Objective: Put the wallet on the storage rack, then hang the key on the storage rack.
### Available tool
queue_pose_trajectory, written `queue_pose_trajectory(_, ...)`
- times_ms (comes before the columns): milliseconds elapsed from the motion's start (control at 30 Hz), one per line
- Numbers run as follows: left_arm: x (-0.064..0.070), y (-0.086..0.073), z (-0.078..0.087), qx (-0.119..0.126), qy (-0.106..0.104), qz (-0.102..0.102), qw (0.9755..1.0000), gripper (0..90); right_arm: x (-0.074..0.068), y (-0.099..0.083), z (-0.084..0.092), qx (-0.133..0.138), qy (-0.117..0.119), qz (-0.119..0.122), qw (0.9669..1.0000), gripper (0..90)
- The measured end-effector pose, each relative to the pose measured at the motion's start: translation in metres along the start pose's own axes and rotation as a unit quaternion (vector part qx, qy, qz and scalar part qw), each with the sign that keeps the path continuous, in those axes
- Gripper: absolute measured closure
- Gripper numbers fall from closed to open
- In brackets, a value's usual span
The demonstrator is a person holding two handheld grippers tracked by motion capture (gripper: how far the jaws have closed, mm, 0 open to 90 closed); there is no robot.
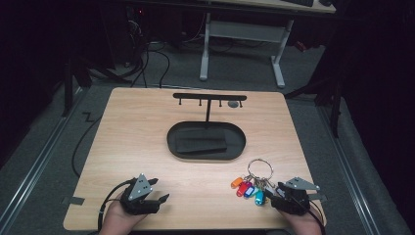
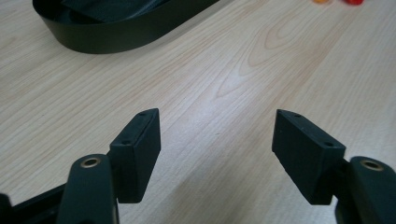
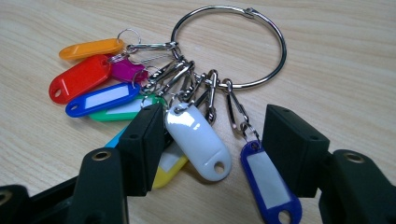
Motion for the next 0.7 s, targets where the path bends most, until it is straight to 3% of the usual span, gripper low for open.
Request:
queue_pose_trajectory(100, -0.002, 0.000, 0.000, -0.002, 0.008, -0.006, 0.9999, 35.7, -0.003, 0.010, 0.003, -0.029, -0.007, 0.026, 0.9992, 40.1)
queue_pose_trajectory(233, -0.004, 0.000, 0.001, 0.000, 0.008, 0.000, 1.0000, 35.2, -0.005, 0.017, 0.002, -0.058, -0.004, 0.041, 0.9975, 38.5)
queue_pose_trajectory(367, -0.007, 0.002, 0.003, 0.007, 0.018, 0.004, 0.9998, 35.0, -0.008, 0.025, 0.003, -0.074, 0.012, 0.035, 0.9966, 40.1)
queue_pose_trajectory(633, -0.017, 0.002, 0.006, 0.021, 0.020, 0.032, 0.9991, 32.0, -0.009, 0.037, -0.001, -0.112, 0.026, 0.042, 0.9925, 40.7)
queue_pose_trajectory(700, -0.017, 0.001, 0.006, 0.018, 0.018, 0.031, 0.9992, 32.2, -0.011, 0.041, -0.002, -0.119, 0.031, 0.044, 0.9914, 40.8)
Point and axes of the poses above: each handheld gripper's, and its own axes: z roughly backward along the jaws, y roughly out of its top, x roughly to its right, the point moved 9 cm from there along -z, roughly forward along the jaws, and after that the axes turned 5 degrees about x, right-handed, at the moved point
